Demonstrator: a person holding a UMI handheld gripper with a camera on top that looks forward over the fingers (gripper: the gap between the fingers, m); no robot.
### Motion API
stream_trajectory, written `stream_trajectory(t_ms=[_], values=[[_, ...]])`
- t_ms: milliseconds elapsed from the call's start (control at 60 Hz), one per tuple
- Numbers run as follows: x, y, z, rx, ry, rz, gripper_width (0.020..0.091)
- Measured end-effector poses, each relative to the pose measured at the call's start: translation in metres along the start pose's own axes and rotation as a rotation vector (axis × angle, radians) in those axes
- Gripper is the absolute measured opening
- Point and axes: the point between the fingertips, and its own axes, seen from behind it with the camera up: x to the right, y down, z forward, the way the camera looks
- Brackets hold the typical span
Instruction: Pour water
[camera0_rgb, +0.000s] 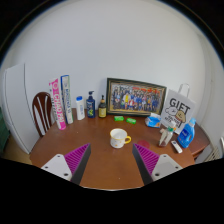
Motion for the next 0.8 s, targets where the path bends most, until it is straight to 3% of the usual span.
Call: stream_trajectory(t_ms=[167, 433, 800], values=[[0.048, 0.022, 0.014, -0.018, 0.060, 0.035, 0.0858], [0.196, 0.067, 0.068, -0.001, 0.161, 0.073, 0.0858], [0.348, 0.088, 0.219, 0.045, 0.156, 0.116, 0.0858]])
